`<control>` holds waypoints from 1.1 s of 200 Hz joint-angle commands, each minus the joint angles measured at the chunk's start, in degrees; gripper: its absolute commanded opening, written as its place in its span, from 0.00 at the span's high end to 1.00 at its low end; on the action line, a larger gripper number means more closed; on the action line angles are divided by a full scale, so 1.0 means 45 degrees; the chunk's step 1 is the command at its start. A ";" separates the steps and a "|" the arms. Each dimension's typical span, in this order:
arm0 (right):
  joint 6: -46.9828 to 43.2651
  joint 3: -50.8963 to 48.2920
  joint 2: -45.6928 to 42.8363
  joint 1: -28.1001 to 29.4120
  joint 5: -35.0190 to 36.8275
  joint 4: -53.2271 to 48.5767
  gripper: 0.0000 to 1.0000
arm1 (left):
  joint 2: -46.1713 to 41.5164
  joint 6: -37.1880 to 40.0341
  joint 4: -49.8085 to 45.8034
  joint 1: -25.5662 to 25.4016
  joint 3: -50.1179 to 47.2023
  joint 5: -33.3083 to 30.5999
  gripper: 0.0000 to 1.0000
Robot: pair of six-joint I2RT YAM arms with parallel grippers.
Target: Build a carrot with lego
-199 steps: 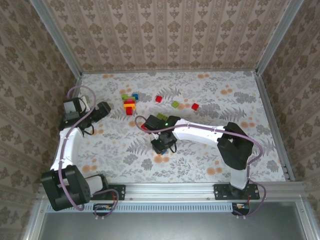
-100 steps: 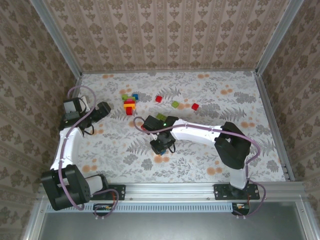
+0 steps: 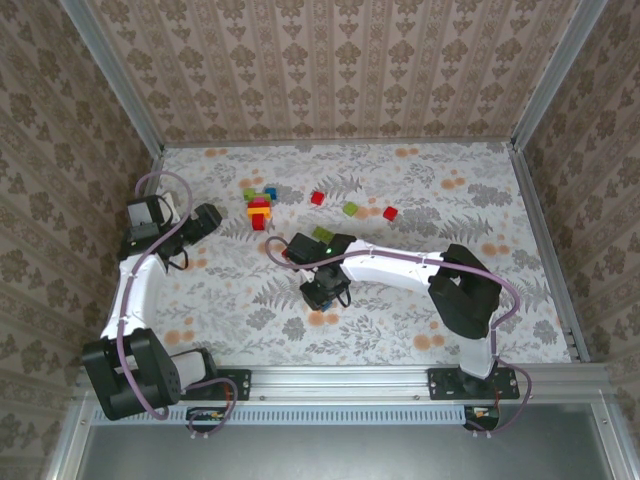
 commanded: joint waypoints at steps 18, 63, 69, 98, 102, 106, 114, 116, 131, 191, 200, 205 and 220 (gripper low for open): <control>-0.0309 -0.0546 0.0919 0.0390 -0.0068 -0.0676 0.70 | 0.0078 0.0286 -0.0012 -0.0094 0.0189 0.0117 0.00; -0.0441 -0.0655 0.1459 0.0449 0.0102 -0.0782 0.71 | 0.0083 0.0316 0.0002 -0.0141 0.0175 0.0098 0.00; -0.0444 -0.0655 0.1558 0.0454 0.0136 -0.0835 0.71 | 0.0097 0.0300 -0.0011 -0.0129 0.0169 0.0098 0.00; -0.0464 -0.0728 0.1955 0.0469 0.0438 -0.0959 0.71 | 0.0097 0.0302 -0.0012 -0.0134 0.0167 0.0078 0.00; -0.0461 -0.0742 0.1996 0.0471 0.0439 -0.0941 0.71 | 0.0097 0.0314 -0.0012 -0.0140 0.0162 0.0078 0.00; -0.0460 -0.0775 0.2017 0.0476 0.0425 -0.0917 0.71 | 0.0097 0.0311 -0.0012 -0.0136 0.0171 0.0088 0.00; -0.0463 -0.0827 0.2049 0.0468 0.0386 -0.0849 0.71 | 0.0097 0.0305 -0.0002 -0.0127 0.0172 0.0084 0.00; -0.0451 -0.0858 0.2040 0.0469 0.0368 -0.0846 0.71 | 0.0097 0.0298 -0.0009 -0.0133 0.0162 0.0080 0.00; -0.0441 -0.0888 0.1948 0.0503 0.0322 -0.0808 0.71 | 0.0117 0.0305 -0.0012 -0.0132 0.0190 0.0098 0.00; -0.1745 -0.0492 -0.0031 0.0790 0.0009 -0.1792 0.70 | 0.0135 0.0326 -0.0026 -0.0134 0.0230 0.0154 0.00; -0.2095 -0.0396 -0.0115 0.0838 0.0070 -0.2115 0.69 | 0.0125 0.0321 -0.0045 -0.0138 0.0220 0.0155 0.00; -0.2232 -0.0336 -0.0131 0.0858 0.0163 -0.2291 0.69 | 0.0117 0.0318 -0.0039 -0.0141 0.0228 0.0147 0.00; -0.2429 -0.0283 -0.0096 0.0860 0.0448 -0.2548 0.69 | 0.0117 0.0329 -0.0070 -0.0148 0.0229 0.0156 0.00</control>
